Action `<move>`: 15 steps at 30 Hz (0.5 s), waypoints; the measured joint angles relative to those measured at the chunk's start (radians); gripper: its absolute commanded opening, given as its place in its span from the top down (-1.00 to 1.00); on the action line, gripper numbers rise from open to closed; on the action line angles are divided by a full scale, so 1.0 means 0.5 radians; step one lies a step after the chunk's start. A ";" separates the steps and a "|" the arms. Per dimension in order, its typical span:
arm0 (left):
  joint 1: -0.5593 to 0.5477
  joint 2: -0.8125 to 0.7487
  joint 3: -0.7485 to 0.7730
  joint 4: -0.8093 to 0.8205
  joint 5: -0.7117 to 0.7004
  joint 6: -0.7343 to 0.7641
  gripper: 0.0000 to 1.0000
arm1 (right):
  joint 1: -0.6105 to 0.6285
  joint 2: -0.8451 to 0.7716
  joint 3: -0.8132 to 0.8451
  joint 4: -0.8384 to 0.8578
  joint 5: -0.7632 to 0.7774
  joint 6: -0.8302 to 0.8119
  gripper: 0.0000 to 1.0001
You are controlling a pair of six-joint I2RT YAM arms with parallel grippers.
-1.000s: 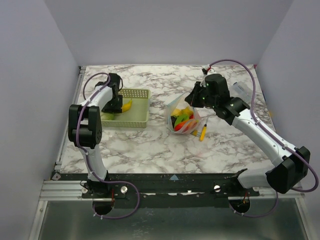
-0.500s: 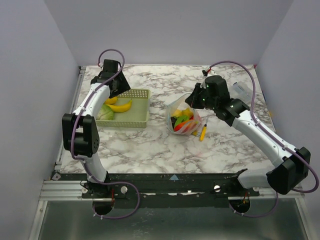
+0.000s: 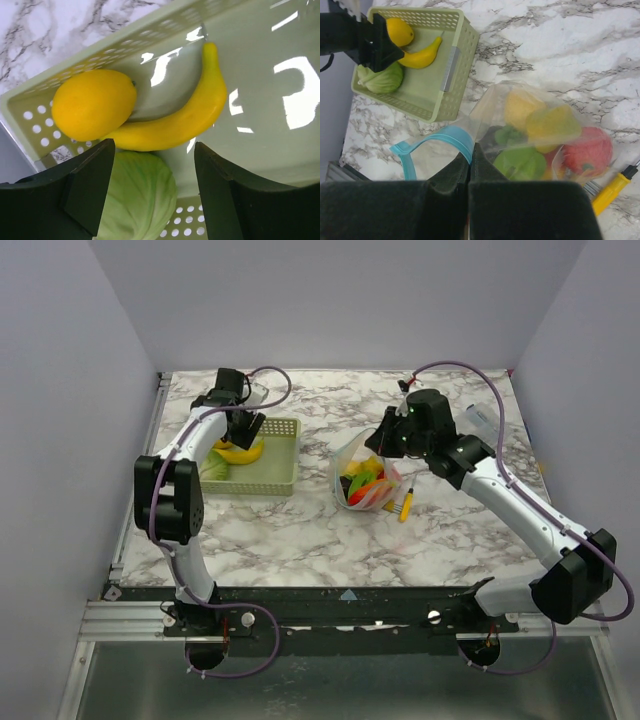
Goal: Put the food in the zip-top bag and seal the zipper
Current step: Pick up the fake fruit from the bin.
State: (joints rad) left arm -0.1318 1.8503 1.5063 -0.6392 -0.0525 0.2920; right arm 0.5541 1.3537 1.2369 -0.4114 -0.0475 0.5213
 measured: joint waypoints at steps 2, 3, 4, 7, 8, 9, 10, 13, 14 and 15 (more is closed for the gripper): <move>-0.016 0.063 0.021 -0.033 0.014 0.097 -0.31 | 0.000 0.008 0.003 0.000 -0.015 -0.002 0.99; -0.030 0.102 0.027 -0.050 0.018 0.145 -0.31 | 0.000 0.008 0.003 -0.001 -0.019 -0.004 0.99; -0.043 0.131 0.028 -0.064 0.018 0.179 -0.31 | 0.000 0.008 0.003 -0.001 -0.021 -0.006 0.99; -0.082 0.239 0.031 -0.119 -0.003 0.280 -0.31 | 0.000 0.008 0.003 -0.001 -0.021 -0.012 0.99; -0.092 0.262 0.032 -0.128 -0.009 0.294 -0.31 | 0.000 0.008 0.003 -0.001 -0.021 -0.014 0.99; -0.103 0.301 0.034 -0.136 -0.037 0.317 -0.30 | 0.000 0.008 0.003 -0.001 -0.021 -0.014 0.99; -0.109 0.330 0.037 -0.133 -0.068 0.334 -0.30 | 0.000 0.008 0.003 -0.001 -0.021 -0.014 0.99; -0.112 0.382 0.047 -0.126 -0.150 0.362 -0.27 | 0.000 0.008 0.003 -0.001 -0.021 -0.014 0.99; -0.112 0.395 0.052 -0.118 -0.188 0.369 -0.25 | 0.000 0.008 0.003 -0.001 -0.021 -0.014 0.99; -0.112 0.407 0.065 -0.115 -0.230 0.380 -0.22 | 0.000 0.008 0.003 -0.001 -0.021 -0.014 0.99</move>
State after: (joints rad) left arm -0.1879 2.0537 1.5387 -0.6968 -0.1673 0.4820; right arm 0.5541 1.3579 1.2385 -0.4118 -0.0582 0.5144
